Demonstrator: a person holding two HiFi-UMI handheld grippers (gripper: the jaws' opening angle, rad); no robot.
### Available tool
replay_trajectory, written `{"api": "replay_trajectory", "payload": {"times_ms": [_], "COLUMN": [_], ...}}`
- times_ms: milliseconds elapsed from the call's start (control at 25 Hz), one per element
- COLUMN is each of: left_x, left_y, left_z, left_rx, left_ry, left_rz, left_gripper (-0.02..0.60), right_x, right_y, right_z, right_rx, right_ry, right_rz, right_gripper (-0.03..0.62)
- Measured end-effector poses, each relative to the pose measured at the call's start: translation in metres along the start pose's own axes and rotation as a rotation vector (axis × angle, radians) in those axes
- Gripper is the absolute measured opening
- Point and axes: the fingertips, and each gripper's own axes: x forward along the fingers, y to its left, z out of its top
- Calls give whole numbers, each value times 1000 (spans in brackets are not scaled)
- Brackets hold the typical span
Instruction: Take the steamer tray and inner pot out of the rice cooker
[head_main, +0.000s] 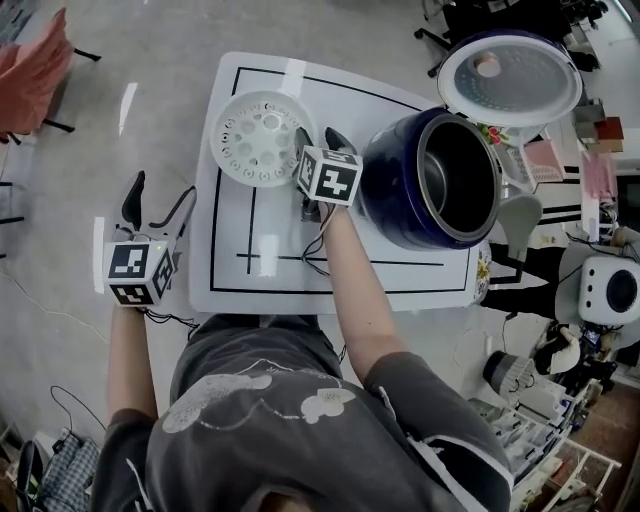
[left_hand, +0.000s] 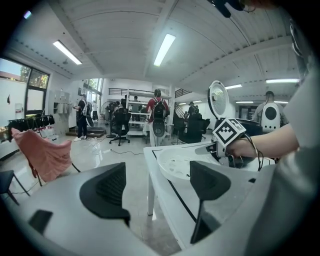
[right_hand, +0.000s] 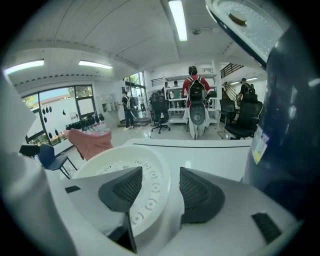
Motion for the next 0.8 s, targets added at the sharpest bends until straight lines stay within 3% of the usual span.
{"api": "replay_trajectory", "payload": {"times_ms": [240, 520, 680, 800], "left_x": [-12, -11, -3, 9], "left_y": [-9, -61, -109, -145], "left_z": [40, 86, 95, 99], "left_rx": [26, 67, 97, 117], "left_ry": [-86, -185, -208, -218], "left_rz": [-22, -150, -228, -264], "left_gripper": [394, 394, 394, 394], "right_x": [-56, -170, -230, -268], "right_y": [31, 52, 30, -13], "right_z": [50, 104, 115, 117], "right_rx": [2, -22, -48, -77], "right_ry": [-147, -360, -434, -467], "right_rz": [61, 128, 130, 83], "right_gripper": [267, 270, 268, 268]}}
